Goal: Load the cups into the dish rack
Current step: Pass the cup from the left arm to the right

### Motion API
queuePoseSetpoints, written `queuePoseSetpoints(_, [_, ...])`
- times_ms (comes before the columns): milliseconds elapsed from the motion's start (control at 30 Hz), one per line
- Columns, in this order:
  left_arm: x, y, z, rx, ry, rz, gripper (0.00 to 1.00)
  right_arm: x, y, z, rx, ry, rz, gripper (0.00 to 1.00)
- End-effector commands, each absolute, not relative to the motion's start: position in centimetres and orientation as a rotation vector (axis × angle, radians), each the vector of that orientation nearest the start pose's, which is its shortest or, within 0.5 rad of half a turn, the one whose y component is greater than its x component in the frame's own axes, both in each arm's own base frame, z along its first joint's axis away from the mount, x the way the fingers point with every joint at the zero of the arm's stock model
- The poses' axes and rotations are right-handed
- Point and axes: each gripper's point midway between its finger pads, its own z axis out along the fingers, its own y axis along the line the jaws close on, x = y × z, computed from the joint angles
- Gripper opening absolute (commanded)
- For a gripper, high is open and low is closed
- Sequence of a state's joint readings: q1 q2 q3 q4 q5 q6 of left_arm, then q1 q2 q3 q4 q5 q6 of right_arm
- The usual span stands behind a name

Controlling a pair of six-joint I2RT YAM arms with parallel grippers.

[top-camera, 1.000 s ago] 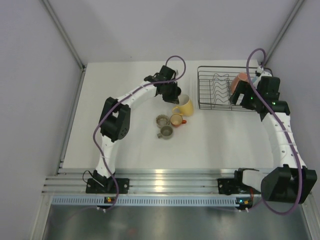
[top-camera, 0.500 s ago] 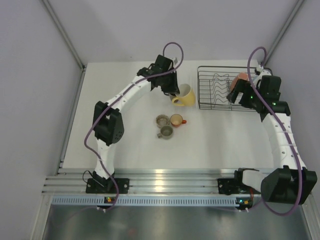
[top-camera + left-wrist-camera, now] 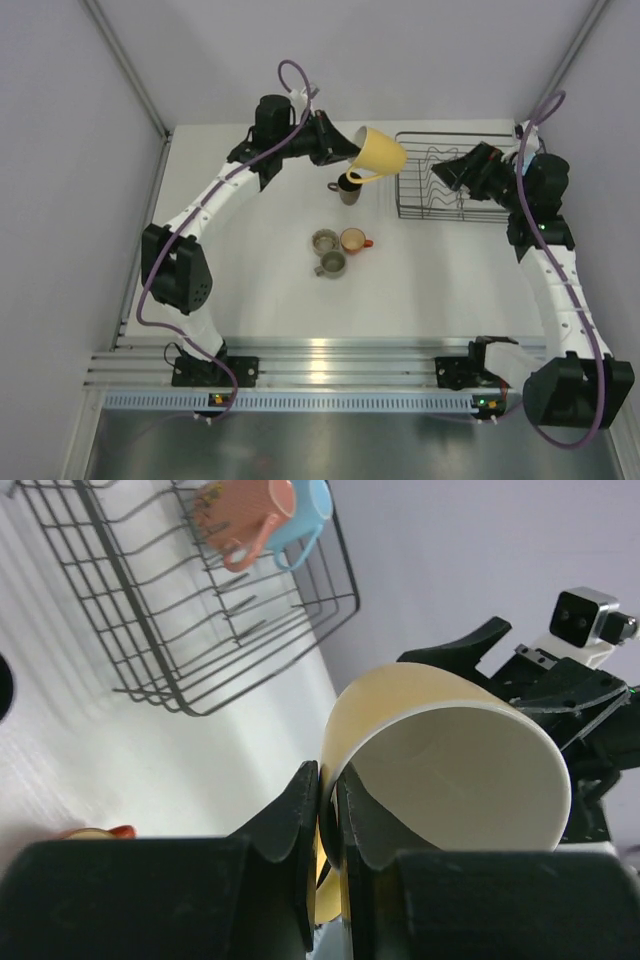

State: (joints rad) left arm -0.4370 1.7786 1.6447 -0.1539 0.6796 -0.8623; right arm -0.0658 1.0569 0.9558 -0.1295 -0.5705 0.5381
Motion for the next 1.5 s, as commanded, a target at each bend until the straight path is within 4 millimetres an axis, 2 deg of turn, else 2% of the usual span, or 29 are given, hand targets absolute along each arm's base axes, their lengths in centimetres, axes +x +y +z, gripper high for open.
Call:
queuePoseSetpoints(0, [35.9, -34.5, 40.6, 0.243, 1.813, -1.777, 0.0, 33.3, 12.4, 35.8, -0.024, 1.629, 1.0, 0.97])
queuePoseSetpoints(33, [35.7, -34.5, 41.6, 0.268, 1.754, -1.795, 0.0, 33.3, 12.6, 36.4, -0.033, 1.611, 1.01, 0.97])
queuePoseSetpoints(67, [35.4, -34.5, 41.7, 0.239, 1.764, -1.843, 0.0, 32.9, 13.2, 37.3, -0.054, 1.579, 1.047, 0.97])
queuePoseSetpoints(100, [35.4, -34.6, 41.9, 0.237, 1.749, -1.866, 0.0, 32.4, 14.6, 37.8, -0.088, 1.565, 1.089, 0.98])
queuePoseSetpoints(167, [35.0, -34.6, 42.8, 0.24, 1.71, -1.915, 0.0, 32.1, 15.3, 38.2, -0.095, 1.55, 1.131, 0.98])
queuePoseSetpoints(300, [34.9, -34.9, 42.8, 0.241, 1.704, -1.935, 0.0, 31.8, 16.8, 38.7, -0.136, 1.528, 1.174, 0.98])
queuePoseSetpoints(667, [34.7, -35.7, 42.8, 0.245, 1.713, -1.954, 0.0, 31.9, 18.2, 41.8, -0.189, 1.439, 1.24, 0.97])
queuePoseSetpoints(867, [34.3, -36.3, 42.8, 0.256, 1.721, -1.978, 0.0, 32.5, 18.9, 42.6, -0.214, 1.416, 1.262, 0.97])
queuePoseSetpoints(1000, [33.8, -36.7, 43.2, 0.263, 1.699, -2.011, 0.0, 32.9, 19.6, 42.5, -0.232, 1.424, 1.282, 0.97])
queuePoseSetpoints(1267, [34.1, -37.2, 43.5, 0.269, 1.686, -2.028, 0.0, 33.5, 20.8, 42.5, -0.256, 1.424, 1.319, 0.96])
queuePoseSetpoints(1367, [34.1, -37.4, 43.4, 0.266, 1.687, -2.038, 0.0, 33.5, 21.3, 42.4, -0.263, 1.426, 1.328, 0.89])
queuePoseSetpoints(1400, [34.1, -37.5, 43.3, 0.267, 1.689, -2.039, 0.0, 33.6, 21.5, 42.2, -0.264, 1.43, 1.333, 0.81])
queuePoseSetpoints(1467, [34.4, -37.5, 43.2, 0.259, 1.689, -2.036, 0.0, 33.5, 21.7, 42.2, -0.272, 1.431, 1.342, 0.74])
